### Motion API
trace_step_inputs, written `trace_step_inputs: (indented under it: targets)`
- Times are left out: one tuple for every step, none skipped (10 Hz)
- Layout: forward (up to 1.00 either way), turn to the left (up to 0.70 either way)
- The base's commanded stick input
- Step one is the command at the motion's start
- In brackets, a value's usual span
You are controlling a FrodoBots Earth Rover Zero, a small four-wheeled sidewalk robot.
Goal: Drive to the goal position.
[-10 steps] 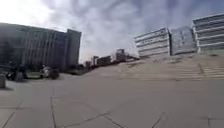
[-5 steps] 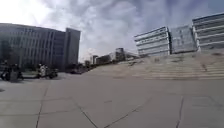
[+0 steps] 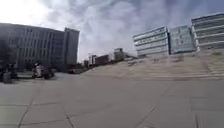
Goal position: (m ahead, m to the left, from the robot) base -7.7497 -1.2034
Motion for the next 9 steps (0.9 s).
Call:
trace_step_inputs:
  targets:
    - [0.70, 0.00]
    - [0.70, 0.00]
    - [0.70, 0.00]
    - [0.70, 0.00]
    - [0.70, 0.00]
    - [0.70, 0.00]
    - [0.70, 0.00]
    - [0.70, 0.00]
    - [0.70, 0.06]
